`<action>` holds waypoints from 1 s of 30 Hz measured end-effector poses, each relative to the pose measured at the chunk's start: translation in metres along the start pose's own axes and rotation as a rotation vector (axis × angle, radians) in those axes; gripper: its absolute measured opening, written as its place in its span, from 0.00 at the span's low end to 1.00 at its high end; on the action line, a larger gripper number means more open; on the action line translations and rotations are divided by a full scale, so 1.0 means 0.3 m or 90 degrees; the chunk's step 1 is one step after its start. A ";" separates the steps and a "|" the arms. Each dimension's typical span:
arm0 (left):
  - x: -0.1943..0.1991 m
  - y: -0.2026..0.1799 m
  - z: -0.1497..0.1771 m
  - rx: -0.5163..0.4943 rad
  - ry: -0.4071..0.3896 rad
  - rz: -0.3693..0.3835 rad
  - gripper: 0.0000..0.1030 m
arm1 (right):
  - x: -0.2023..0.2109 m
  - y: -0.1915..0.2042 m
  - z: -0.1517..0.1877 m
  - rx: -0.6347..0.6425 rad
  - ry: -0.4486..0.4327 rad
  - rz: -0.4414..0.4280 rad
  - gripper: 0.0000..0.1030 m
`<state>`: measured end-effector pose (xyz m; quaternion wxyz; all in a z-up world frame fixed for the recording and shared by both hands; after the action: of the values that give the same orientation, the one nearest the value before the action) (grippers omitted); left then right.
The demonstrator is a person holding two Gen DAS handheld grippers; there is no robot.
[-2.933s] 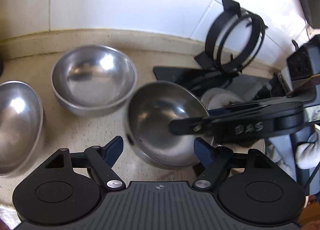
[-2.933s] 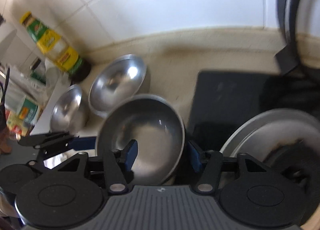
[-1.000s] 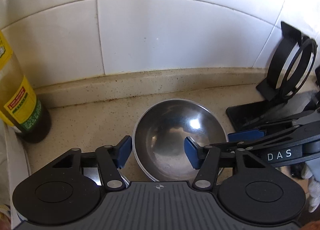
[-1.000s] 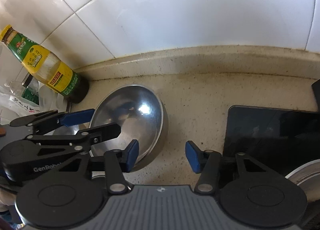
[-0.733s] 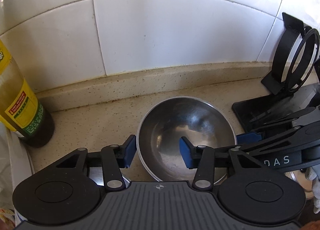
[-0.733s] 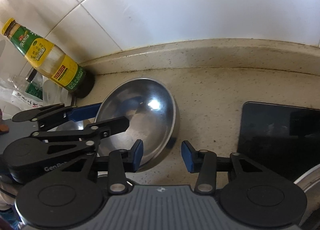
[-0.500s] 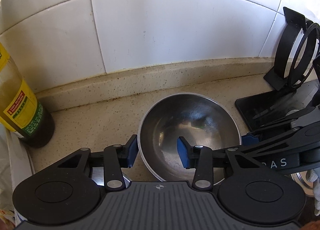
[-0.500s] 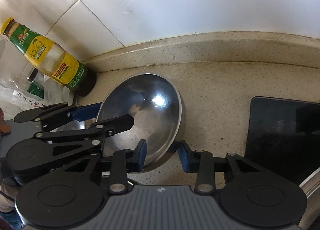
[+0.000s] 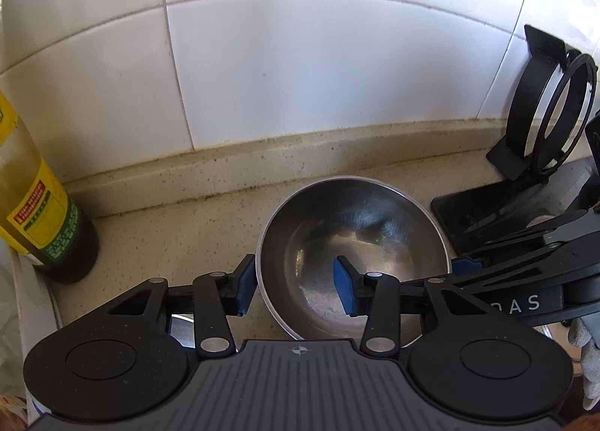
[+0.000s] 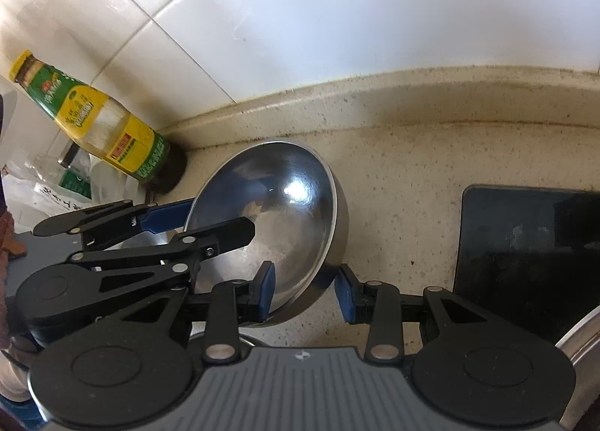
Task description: Organize plates and bowls
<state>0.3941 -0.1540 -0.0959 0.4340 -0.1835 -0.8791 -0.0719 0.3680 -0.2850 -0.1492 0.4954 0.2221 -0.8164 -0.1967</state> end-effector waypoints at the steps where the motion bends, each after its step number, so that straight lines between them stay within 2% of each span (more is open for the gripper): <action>1: 0.006 0.000 -0.004 0.003 -0.003 0.002 0.50 | 0.008 0.003 -0.003 0.000 -0.003 0.001 0.38; 10: 0.095 -0.041 -0.036 -0.007 -0.033 0.017 0.51 | 0.112 0.024 0.004 0.004 -0.031 0.003 0.38; 17: 0.203 -0.092 -0.036 -0.019 -0.056 0.036 0.53 | 0.230 0.064 0.053 0.007 -0.051 0.010 0.38; 22: 0.277 -0.134 0.000 -0.032 -0.064 0.046 0.53 | 0.295 0.105 0.112 0.007 -0.054 0.017 0.38; 30: 0.315 -0.178 0.095 -0.047 -0.043 0.068 0.54 | 0.329 0.119 0.230 -0.011 -0.027 0.024 0.38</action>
<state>0.3001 -0.1707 -0.0370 0.4006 -0.2484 -0.8788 -0.0746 0.2597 -0.3035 -0.0885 0.4835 0.1986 -0.8289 -0.1992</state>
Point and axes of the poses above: each gripper's, at about its wrist camera, not at the fingertips, and x roughly against the way its jaws point, y to its left, z to its underside, the point moved 6 cm from there along -x, roughly the way its jaws point, and after that the axes turned 1 degree about -y, right-handed, at the moved point
